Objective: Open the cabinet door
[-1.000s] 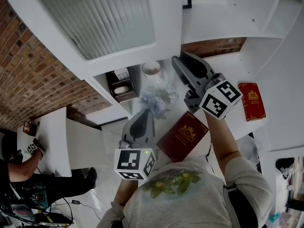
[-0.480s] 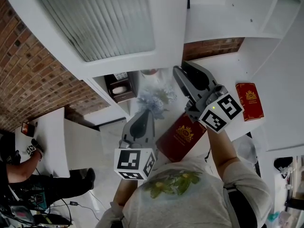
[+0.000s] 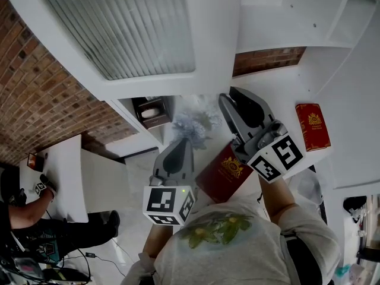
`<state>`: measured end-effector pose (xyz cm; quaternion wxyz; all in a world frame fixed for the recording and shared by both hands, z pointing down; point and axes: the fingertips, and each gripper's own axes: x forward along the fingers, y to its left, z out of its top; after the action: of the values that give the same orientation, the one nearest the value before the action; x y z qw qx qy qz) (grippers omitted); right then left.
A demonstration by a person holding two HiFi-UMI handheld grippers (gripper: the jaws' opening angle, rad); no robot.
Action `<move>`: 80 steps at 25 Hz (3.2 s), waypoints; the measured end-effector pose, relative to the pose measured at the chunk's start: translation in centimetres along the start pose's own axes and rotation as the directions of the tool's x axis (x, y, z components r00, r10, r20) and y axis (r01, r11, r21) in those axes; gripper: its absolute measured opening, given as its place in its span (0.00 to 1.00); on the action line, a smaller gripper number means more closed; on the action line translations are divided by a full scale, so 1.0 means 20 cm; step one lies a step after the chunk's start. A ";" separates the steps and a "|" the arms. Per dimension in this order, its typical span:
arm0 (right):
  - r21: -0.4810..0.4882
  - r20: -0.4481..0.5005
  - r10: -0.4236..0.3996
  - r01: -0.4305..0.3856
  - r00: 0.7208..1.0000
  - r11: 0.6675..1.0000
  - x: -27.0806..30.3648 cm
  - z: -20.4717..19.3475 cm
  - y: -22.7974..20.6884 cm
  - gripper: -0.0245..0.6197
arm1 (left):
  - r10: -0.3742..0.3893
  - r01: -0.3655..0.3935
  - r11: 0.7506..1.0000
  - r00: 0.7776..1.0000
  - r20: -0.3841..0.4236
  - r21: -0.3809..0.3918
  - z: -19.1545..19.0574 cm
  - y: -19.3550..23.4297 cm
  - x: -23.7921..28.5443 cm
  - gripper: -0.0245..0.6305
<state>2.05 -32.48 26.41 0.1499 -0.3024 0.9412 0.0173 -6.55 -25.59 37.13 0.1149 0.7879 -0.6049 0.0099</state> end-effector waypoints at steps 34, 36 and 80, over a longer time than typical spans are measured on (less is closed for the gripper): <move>0.053 0.006 -0.023 0.022 1.000 0.998 -0.10 0.03 0.13 0.16 | -0.022 0.022 1.000 1.000 0.008 0.001 0.00 -0.03 -0.04 0.05; 0.053 0.003 -0.023 0.023 1.000 0.998 -0.10 0.03 0.13 0.16 | -0.022 0.022 1.000 1.000 0.009 0.000 0.00 -0.04 -0.05 0.05; 0.017 -0.057 -0.083 0.085 0.995 0.996 -0.28 0.06 0.49 0.15 | -0.106 0.106 0.994 0.994 -0.005 0.014 0.02 -0.15 -0.43 0.05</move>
<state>1.05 -21.11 26.38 0.1270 -0.3406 0.9316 -0.0068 -6.08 -16.69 34.83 0.1111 0.8196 -0.5619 0.0099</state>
